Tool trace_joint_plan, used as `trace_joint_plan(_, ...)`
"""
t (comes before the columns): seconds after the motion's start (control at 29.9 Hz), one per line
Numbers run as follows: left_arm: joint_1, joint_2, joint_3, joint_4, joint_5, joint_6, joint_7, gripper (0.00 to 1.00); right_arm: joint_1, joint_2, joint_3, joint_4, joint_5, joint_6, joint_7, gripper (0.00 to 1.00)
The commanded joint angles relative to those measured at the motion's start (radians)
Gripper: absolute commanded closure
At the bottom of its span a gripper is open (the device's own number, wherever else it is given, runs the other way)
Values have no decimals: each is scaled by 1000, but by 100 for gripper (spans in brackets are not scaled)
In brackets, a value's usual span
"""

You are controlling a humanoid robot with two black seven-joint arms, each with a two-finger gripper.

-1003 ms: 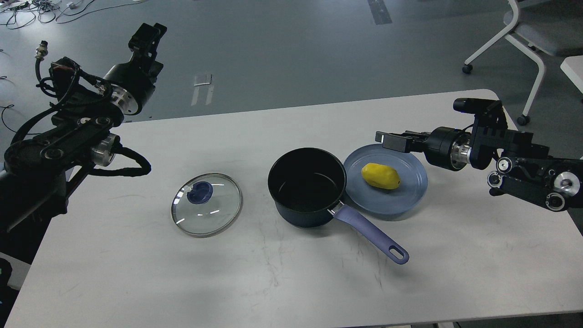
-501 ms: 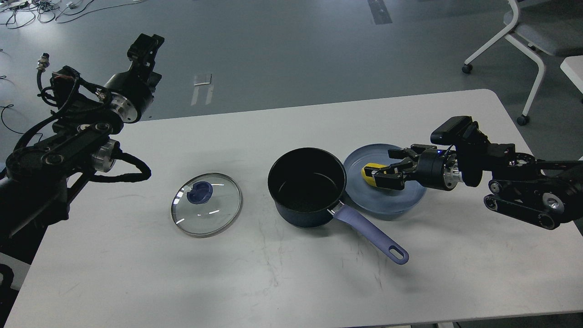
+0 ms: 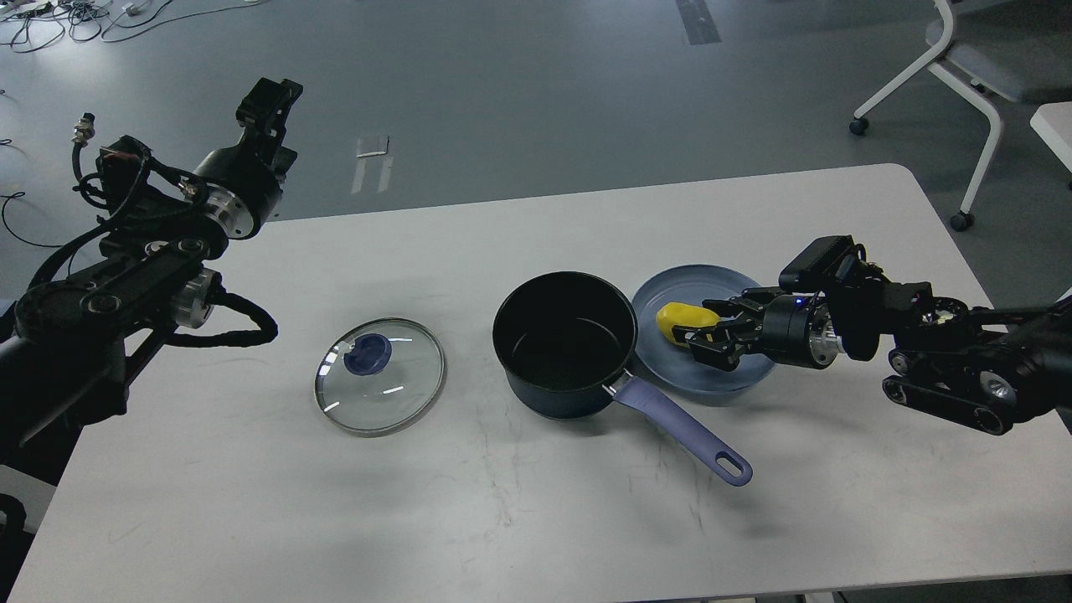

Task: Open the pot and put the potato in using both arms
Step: 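Grasp the potato with the right gripper and lift it, then carry the potato over the open pot and release it inside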

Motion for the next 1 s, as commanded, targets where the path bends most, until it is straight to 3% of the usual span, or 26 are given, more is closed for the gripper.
trace_joint_plan(0.0,0,0,0,0,0,0,0,2,0,18,-27,-10,0,-1,1,62)
trace_joint_plan(0.23,3,-2,2,1,1,0,0,2,49,15,-30,-28,3,-52,49,62)
trace_joint_plan(0.5,2,-8,2,0,1,0,1,2,164,25,-19,-21,15,-65,57,63)
trace_joint_plan(0.74,3,-8,2,0,1,0,1,2,164,137,-19,-19,20,-127,120,62)
trace_joint_plan(0.84,8,-8,2,0,1,0,1,2,153,175,-22,-25,21,-128,120,62)
trace_joint_plan(0.9,9,-8,2,0,0,0,0,2,153,185,-24,-24,21,-127,120,61)
trace_joint_plan(0.97,9,-6,2,0,1,-2,0,2,149,188,-27,-22,21,-127,120,51)
